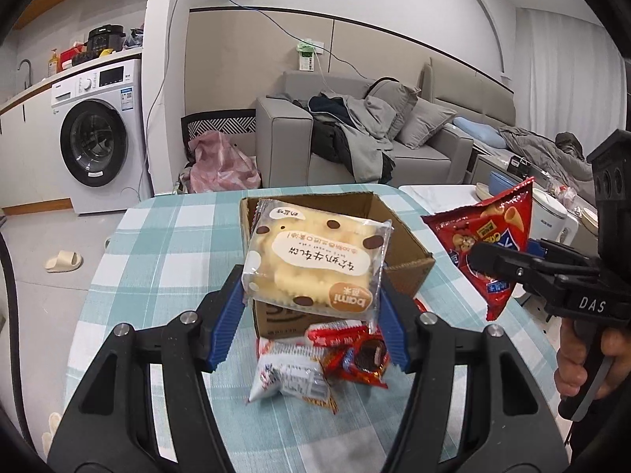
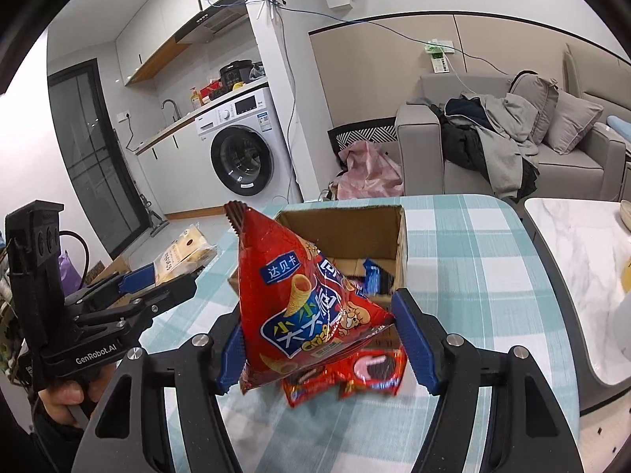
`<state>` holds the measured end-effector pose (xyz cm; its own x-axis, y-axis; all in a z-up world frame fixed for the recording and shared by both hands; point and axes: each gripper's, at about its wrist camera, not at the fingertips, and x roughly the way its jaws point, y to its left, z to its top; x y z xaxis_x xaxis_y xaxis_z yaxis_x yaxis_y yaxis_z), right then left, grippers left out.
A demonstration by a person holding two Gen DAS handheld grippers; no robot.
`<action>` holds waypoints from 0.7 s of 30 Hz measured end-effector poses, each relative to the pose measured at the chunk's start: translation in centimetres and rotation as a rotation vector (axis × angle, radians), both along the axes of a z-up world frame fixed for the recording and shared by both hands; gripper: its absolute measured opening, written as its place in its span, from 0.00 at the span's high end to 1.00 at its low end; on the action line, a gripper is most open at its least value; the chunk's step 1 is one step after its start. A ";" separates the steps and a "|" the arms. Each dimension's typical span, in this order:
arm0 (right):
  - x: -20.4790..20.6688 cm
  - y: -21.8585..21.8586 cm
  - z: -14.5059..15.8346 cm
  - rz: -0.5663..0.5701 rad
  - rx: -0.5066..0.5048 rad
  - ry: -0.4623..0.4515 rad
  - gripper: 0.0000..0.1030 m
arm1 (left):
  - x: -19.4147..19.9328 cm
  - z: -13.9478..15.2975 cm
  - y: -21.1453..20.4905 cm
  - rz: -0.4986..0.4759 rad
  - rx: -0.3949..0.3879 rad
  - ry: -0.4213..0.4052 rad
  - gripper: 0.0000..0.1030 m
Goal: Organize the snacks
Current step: 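Lift the bun packet and chip bag with both tools and carry them over the box, then lower both packets into the box and open both tools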
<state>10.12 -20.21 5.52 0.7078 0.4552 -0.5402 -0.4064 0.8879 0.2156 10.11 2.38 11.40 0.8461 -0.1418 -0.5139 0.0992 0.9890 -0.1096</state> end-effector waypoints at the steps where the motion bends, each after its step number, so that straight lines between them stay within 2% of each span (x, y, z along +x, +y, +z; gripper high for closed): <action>1: 0.4 0.1 0.1 -0.001 0.001 0.000 0.33 | 0.4 0.0 0.1 0.002 0.000 0.000 0.42; 21: 6.8 1.2 0.2 -0.016 0.008 0.016 0.33 | 9.0 -1.3 0.1 0.046 0.021 0.025 0.42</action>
